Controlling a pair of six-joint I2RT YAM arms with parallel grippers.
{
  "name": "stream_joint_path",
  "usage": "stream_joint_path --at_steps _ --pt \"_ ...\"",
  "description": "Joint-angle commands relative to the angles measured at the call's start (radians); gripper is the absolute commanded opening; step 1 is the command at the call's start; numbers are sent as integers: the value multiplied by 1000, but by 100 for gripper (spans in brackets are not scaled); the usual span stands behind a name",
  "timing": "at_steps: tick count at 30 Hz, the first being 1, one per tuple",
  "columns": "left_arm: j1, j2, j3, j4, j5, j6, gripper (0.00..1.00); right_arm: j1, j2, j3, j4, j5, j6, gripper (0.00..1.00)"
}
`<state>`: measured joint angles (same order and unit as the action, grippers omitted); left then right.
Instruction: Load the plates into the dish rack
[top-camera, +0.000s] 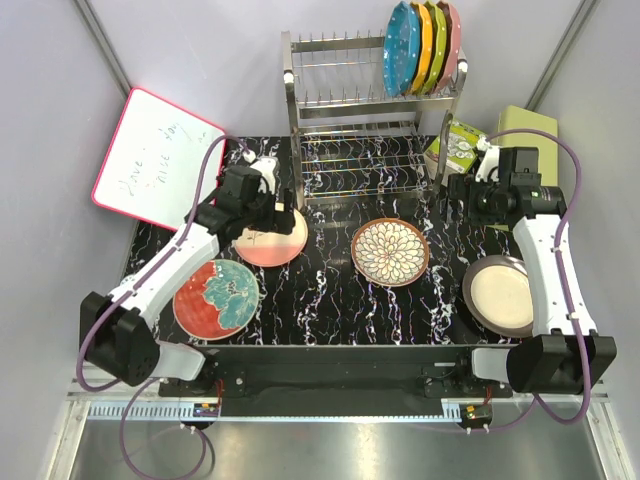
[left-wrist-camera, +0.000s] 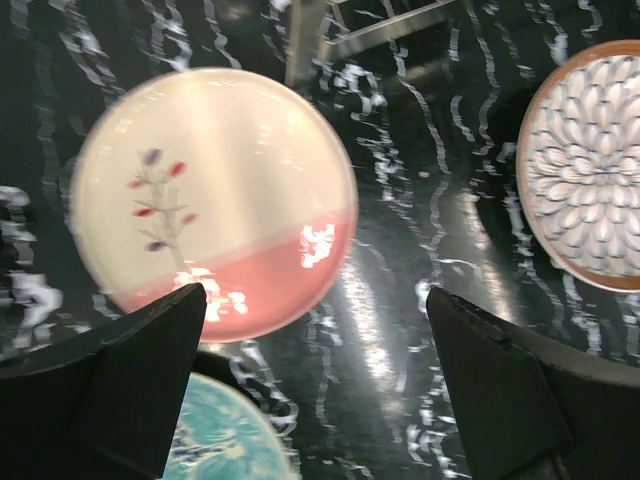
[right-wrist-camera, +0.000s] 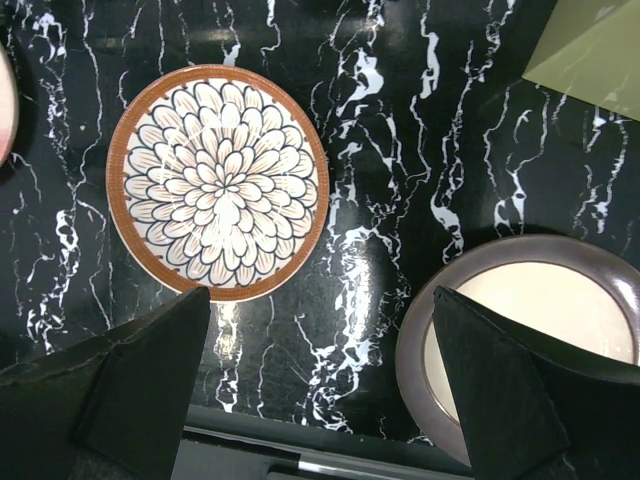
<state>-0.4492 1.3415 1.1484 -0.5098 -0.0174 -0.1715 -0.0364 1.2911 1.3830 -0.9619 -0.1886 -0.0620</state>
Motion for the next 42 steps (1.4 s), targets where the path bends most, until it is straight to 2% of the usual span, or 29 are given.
stream_joint_path --at_steps 1,4,5,8,10,13,19,22,25,29,35,40,42 --pt "-11 33 -16 101 166 -195 99 0 -42 -36 58 -72 -16 100" --pt "-39 41 -83 200 113 -304 99 0 -53 -112 104 -172 -12 100" --pt "-43 53 -104 232 109 -334 99 0 -55 -148 200 -237 22 100" --pt "-75 108 -125 310 111 -433 99 0 -4 -223 331 -436 108 100" --pt "-109 134 -110 323 128 -431 94 0 74 -223 339 -469 125 100" --pt "-132 188 -110 361 166 -468 85 0 105 -257 347 -462 70 100" --pt "-163 315 -90 467 191 -525 70 0 171 -302 385 -515 76 100" --pt "-186 367 -58 502 204 -534 65 0 198 -303 391 -488 68 100" --pt "-213 427 -18 534 234 -557 57 0 224 -299 394 -395 67 100" --pt "-244 495 27 544 241 -588 56 0 260 -279 400 -260 67 99" --pt "-252 591 86 551 251 -626 55 0 312 -269 410 -154 37 99" --pt "-253 645 117 548 252 -652 49 0 370 -272 410 -175 54 98" --pt "-253 653 119 545 243 -657 42 0 413 -262 413 -192 83 96"
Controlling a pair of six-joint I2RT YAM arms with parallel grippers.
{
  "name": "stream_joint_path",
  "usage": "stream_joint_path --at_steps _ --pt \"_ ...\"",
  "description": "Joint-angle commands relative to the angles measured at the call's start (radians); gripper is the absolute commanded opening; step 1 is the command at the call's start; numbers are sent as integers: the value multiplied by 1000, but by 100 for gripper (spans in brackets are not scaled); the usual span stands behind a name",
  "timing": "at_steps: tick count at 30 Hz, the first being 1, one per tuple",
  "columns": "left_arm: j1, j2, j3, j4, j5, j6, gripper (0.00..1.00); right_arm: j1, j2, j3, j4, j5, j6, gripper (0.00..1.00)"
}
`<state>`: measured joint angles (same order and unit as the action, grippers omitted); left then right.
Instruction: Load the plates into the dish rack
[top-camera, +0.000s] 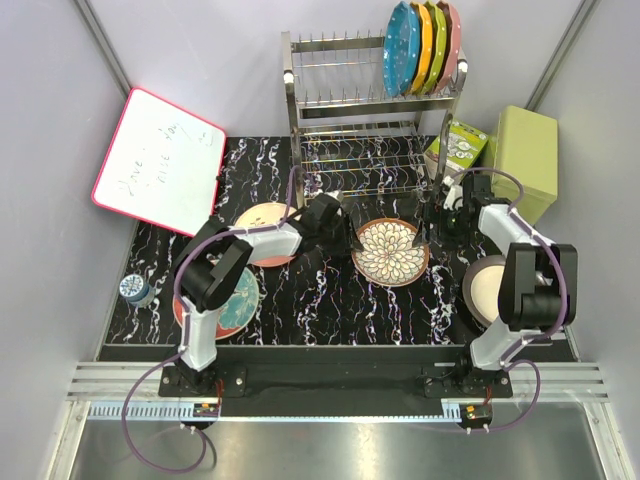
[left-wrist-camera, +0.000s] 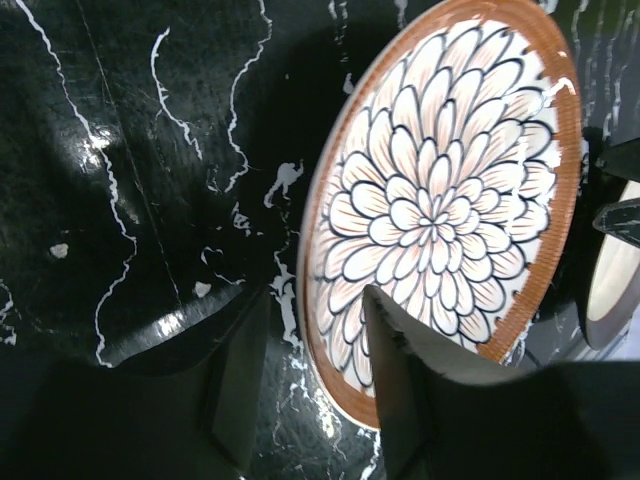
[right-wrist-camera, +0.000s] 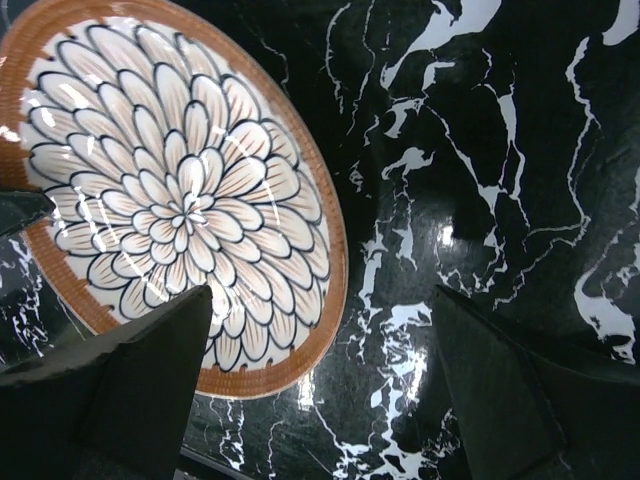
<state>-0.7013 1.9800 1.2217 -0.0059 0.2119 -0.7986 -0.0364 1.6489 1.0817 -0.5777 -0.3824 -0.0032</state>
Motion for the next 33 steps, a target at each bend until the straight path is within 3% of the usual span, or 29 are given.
stream_joint_path --at_steps 1,6,14,23,30,33 --pt "-1 17 47 41 12 -34 38 0 72 44 30 -15 31 96" --pt "-1 29 39 18 -9 -42 22 0 163 72 33 -107 49 87" --pt "-1 82 88 -32 -2 -14 0 0 232 69 62 -386 51 72" --pt "-1 123 105 -36 15 -8 0 -2 169 17 59 -467 31 52" --pt "-1 128 102 -36 7 10 0 0 83 -8 59 -478 40 4" --pt "-1 115 90 -31 0 24 0 0 45 -16 59 -428 54 0"
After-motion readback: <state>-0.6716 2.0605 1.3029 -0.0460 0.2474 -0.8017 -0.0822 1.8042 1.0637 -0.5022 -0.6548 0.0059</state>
